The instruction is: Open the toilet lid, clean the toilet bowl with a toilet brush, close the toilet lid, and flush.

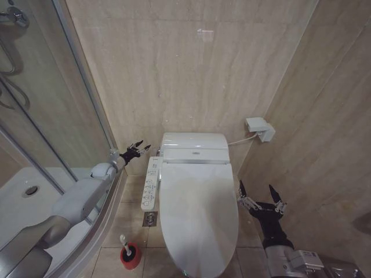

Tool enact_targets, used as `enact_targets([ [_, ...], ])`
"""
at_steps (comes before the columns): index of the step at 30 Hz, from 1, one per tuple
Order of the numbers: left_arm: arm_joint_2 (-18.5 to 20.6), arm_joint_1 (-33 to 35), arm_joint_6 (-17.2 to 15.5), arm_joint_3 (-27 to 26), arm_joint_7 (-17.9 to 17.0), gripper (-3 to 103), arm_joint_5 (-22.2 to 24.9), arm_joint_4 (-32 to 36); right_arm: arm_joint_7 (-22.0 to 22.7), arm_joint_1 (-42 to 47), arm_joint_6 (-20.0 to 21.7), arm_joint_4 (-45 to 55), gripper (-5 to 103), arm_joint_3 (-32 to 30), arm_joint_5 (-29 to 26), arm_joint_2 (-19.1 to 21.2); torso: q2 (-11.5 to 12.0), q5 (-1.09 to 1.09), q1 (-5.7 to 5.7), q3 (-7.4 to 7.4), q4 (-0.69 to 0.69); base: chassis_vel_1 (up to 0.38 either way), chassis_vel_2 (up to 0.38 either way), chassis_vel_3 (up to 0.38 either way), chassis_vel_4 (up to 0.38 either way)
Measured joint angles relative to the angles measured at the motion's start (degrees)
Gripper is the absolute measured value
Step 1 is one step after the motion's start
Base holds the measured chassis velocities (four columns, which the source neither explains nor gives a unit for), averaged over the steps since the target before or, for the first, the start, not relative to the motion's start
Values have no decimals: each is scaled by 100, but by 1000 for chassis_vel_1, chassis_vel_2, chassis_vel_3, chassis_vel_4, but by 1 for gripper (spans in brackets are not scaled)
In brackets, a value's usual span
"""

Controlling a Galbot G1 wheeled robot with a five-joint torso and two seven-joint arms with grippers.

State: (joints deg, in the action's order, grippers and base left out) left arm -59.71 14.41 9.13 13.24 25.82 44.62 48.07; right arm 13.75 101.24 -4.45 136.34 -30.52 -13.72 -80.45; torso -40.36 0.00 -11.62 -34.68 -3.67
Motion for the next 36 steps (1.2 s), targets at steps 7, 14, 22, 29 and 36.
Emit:
enact_targets([
  [7,1,8,11,-1,42,61,-1,1,0,0,0,0,100,0,0,0,0,0,-1,0,-1,0,0,0,0],
  [14,5,8,29,-1,65,61,-1,7,0,0,0,0,100,0,0,0,0,0,0,0,0,0,0,0,0],
  [22,18,17,40,-2,112,61,5,5,0,0,0,0,100,0,0,0,0,0,-2,-1,0,-14,18,21,-15],
  [29,51,-29,48,50,547,61,-1,-48,0,0,0,0,100,0,0,0,0,0,-2,-1,0,0,0,0,0],
  [36,-19,-169,235,122,869,58,-106,-314,0,0,0,0,100,0,0,0,0,0,-1,0,0,0,0,0,0],
])
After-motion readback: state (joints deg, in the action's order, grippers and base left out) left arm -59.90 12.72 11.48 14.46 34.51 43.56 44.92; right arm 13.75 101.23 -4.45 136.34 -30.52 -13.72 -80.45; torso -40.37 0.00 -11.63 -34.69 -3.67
